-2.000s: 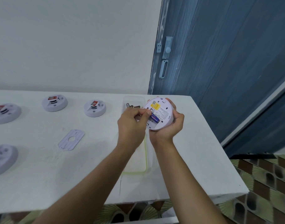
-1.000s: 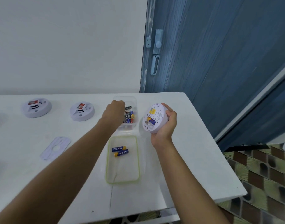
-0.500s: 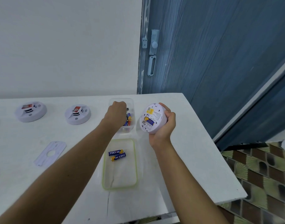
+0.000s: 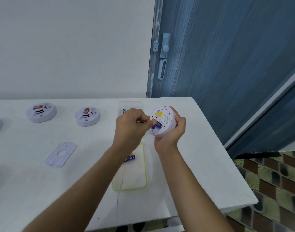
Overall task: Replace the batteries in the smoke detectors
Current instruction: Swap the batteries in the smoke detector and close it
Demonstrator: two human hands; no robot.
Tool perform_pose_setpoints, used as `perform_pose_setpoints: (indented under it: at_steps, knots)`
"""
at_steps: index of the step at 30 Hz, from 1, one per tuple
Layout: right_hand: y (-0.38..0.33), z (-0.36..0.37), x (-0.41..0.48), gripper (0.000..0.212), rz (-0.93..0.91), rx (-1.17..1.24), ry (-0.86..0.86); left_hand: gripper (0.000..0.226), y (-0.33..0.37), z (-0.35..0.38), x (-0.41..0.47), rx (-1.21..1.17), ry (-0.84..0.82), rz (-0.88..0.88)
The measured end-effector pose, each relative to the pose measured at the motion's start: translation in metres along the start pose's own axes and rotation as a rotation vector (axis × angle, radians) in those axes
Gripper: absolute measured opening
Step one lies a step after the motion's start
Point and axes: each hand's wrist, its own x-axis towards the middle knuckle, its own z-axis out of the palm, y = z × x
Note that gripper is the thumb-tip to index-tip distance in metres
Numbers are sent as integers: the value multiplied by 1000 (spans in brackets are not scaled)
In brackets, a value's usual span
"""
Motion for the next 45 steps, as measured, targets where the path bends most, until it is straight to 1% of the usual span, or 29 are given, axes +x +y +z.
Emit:
perform_pose_setpoints:
  at_steps: [2,4,5,7,10,13,16,18,22,25,29,33,36,38,41,43,45]
  knots:
    - [1,3,-5,37,1,1,-4,13,-6,-1,-12,48,35,185]
    - [2,4,-9,36,1,0,-2,7,-8,-4,-24,18,27,313]
    - [3,5,-11,36,1,0,-3,5,-9,-5,-30,-2,10,344]
    - [5,7,-15,37,-1,-10,-8,8,-10,-8,-38,-40,-21,334]
    - [7,9,-23,38,-13,-32,-31,11,-9,-17,-43,-111,-60,184]
    - [10,11,-32,46,-28,-35,-79,10,-8,-27,-45,-186,-99,-63]
    - [14,11,-38,44,-17,-38,-115,9,-4,-34,-46,-358,-105,-271]
    - [18,13,-42,41,-6,-43,-130,10,-3,-39,-47,-476,-121,-339]
    - [25,16,-51,40,11,-41,-172,10,-6,-48,-50,-595,-141,-436]
    - [31,18,-56,40,20,-44,-199,13,-11,-56,-51,-635,-154,-521]
    - [41,19,-61,39,47,-33,-221,29,-20,-65,-51,-658,-184,-641]
    - [51,17,-64,41,73,-68,-246,27,-29,-73,-55,-684,-258,-701]
    - [61,16,-66,42,86,-123,-235,20,-38,-84,-58,-585,-307,-662]
    - [67,16,-65,44,108,-138,-214,15,-45,-97,-59,-458,-334,-587]
    - [74,15,-63,48,183,-108,-200,18,-61,-117,-58,-228,-357,-488]
    - [75,14,-62,47,222,-95,-217,16,-74,-129,-56,20,-273,-452]
    - [77,14,-63,46,241,-78,-244,13,-93,-141,-52,330,-153,-397]
